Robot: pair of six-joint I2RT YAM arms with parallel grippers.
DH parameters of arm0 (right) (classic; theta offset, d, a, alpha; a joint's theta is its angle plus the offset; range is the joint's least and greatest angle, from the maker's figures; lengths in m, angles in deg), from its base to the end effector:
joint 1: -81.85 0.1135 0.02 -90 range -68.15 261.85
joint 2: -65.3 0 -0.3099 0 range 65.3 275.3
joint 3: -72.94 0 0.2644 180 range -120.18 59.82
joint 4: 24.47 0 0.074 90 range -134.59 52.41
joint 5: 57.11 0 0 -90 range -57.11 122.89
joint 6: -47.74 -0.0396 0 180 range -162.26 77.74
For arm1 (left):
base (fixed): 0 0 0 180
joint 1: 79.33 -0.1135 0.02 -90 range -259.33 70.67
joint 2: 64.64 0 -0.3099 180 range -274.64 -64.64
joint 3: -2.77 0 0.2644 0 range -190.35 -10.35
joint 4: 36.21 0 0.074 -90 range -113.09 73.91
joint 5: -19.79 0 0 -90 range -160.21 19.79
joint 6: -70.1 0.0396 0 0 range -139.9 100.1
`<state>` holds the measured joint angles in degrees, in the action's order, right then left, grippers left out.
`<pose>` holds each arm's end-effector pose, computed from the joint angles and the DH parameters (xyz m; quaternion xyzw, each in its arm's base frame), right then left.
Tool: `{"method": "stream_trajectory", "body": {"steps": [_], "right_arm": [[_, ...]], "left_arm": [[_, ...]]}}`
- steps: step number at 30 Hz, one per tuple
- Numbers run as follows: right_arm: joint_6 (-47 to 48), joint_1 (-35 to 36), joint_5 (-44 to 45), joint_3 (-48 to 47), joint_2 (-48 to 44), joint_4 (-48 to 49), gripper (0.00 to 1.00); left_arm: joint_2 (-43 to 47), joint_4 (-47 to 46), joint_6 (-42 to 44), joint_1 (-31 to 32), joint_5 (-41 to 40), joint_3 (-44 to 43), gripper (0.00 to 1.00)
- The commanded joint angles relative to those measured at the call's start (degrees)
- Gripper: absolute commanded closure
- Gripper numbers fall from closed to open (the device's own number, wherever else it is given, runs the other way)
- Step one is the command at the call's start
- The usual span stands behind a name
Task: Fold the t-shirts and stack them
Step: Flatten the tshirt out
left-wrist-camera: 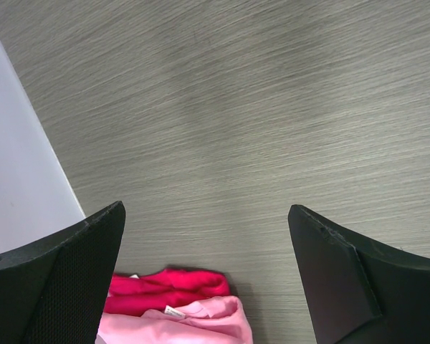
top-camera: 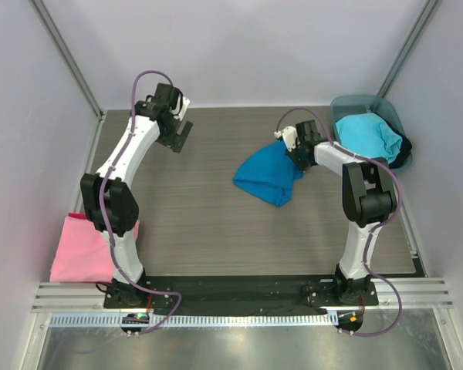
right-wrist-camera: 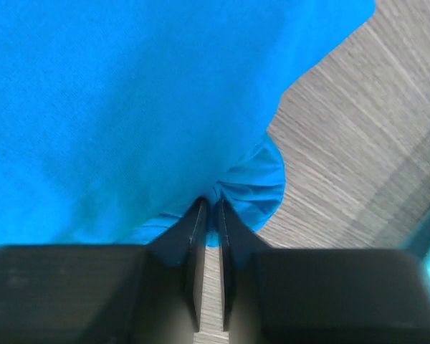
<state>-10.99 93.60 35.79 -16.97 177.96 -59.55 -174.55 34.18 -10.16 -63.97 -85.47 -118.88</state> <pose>0.4348 0.0884 0.2011 -0.3457 0.8962 -0.0709 0.2688 0.4297 -0.1072 0.3629 0.1723 0.9393 0.1146 0.2737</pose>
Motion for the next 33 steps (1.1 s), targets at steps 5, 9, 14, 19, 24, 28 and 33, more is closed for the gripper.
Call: {"method": "stream_trajectory", "body": {"steps": [5, 9, 14, 19, 24, 28, 33], "right_arm": [[2.47, 0.37, 0.09, -6.08, -4.98, -0.46, 0.99], [5.98, 4.85, -0.17, -12.75, -11.4, -0.98, 0.99], [11.71, 12.94, -1.93, -20.58, -15.89, -1.6, 0.99], [15.92, 21.72, -1.93, -29.0, -16.86, -2.65, 0.99], [16.02, 24.64, -2.11, -41.92, -13.53, -3.96, 0.99], [18.57, 24.29, 0.62, -44.66, -10.18, -4.59, 0.99], [11.9, 24.2, 0.08, -55.73, -7.55, -3.97, 0.99]], "left_arm": [[0.13, -0.41, 0.98, 0.2, -0.99, -1.68, 0.04], [0.92, -1.64, 0.72, -0.67, -2.22, -2.03, 0.04], [0.75, -2.61, -1.91, -6.46, -0.74, -4.84, 0.06], [1.01, -3.31, -2.53, -9.73, 0.06, -6.43, 0.07], [2.94, -4.1, -2.79, -11.13, 0.59, -4.5, 0.07], [3.91, -4.63, -2.88, -11.75, 1.29, -3.71, 0.07], [6.28, -5.59, -2.88, -12.01, 3.57, -1.17, 0.08]]}}
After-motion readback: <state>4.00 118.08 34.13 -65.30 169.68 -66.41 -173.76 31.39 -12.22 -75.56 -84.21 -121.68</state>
